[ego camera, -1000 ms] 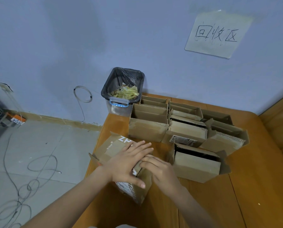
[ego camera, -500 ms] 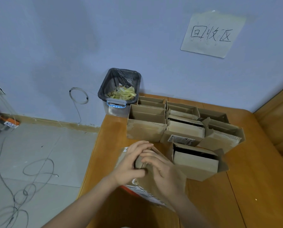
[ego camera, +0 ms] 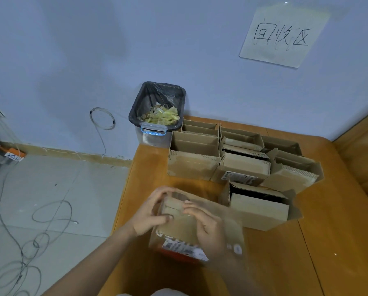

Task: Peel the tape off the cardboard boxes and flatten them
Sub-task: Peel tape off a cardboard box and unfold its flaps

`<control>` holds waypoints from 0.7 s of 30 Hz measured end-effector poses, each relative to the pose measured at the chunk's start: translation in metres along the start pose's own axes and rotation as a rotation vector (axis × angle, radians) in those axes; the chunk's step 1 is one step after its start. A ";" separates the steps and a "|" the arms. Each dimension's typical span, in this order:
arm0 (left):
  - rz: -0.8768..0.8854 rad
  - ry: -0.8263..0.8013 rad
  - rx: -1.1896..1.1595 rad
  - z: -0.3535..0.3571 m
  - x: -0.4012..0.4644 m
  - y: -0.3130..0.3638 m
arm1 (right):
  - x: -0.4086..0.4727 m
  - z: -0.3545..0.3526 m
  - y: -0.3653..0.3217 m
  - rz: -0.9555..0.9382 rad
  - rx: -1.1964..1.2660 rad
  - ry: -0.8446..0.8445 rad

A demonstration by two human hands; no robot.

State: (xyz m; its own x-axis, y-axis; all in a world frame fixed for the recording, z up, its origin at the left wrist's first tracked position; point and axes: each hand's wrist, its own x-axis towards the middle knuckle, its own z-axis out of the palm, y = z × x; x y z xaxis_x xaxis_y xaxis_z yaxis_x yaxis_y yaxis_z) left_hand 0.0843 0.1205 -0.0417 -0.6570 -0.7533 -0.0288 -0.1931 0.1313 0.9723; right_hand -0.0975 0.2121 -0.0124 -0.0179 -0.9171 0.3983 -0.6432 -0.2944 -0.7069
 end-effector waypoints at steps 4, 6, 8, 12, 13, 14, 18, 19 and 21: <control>-0.149 -0.064 -0.030 -0.007 -0.017 -0.019 | -0.010 0.001 0.011 -0.035 -0.098 -0.096; -0.141 -0.067 0.006 -0.003 -0.019 -0.021 | -0.011 0.001 0.014 -0.037 -0.141 -0.107; -0.106 -0.041 0.124 -0.002 -0.018 -0.018 | -0.010 -0.002 0.015 -0.075 -0.157 -0.114; 0.065 -0.109 0.574 0.003 -0.011 -0.006 | -0.012 -0.004 0.017 -0.156 -0.178 -0.118; 0.086 -0.166 0.675 0.007 -0.009 -0.003 | -0.011 -0.004 0.018 -0.158 -0.176 -0.127; 0.085 -0.215 0.766 0.011 -0.008 -0.002 | -0.011 -0.005 0.020 -0.172 -0.183 -0.137; 0.033 -0.231 0.883 0.019 -0.006 -0.001 | -0.009 -0.013 0.025 -0.231 -0.228 -0.214; 0.033 -0.228 0.878 0.018 -0.006 -0.001 | -0.010 -0.016 0.027 -0.235 -0.239 -0.236; 0.040 -0.229 0.881 0.016 -0.006 -0.001 | -0.012 -0.021 0.028 -0.231 -0.251 -0.271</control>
State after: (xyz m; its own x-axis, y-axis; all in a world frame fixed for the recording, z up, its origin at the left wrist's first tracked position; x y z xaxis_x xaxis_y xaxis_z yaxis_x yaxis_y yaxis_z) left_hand 0.0765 0.1356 -0.0461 -0.7854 -0.6040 -0.1355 -0.5924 0.6699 0.4475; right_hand -0.1317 0.2204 -0.0247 0.3283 -0.8822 0.3375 -0.7737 -0.4561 -0.4397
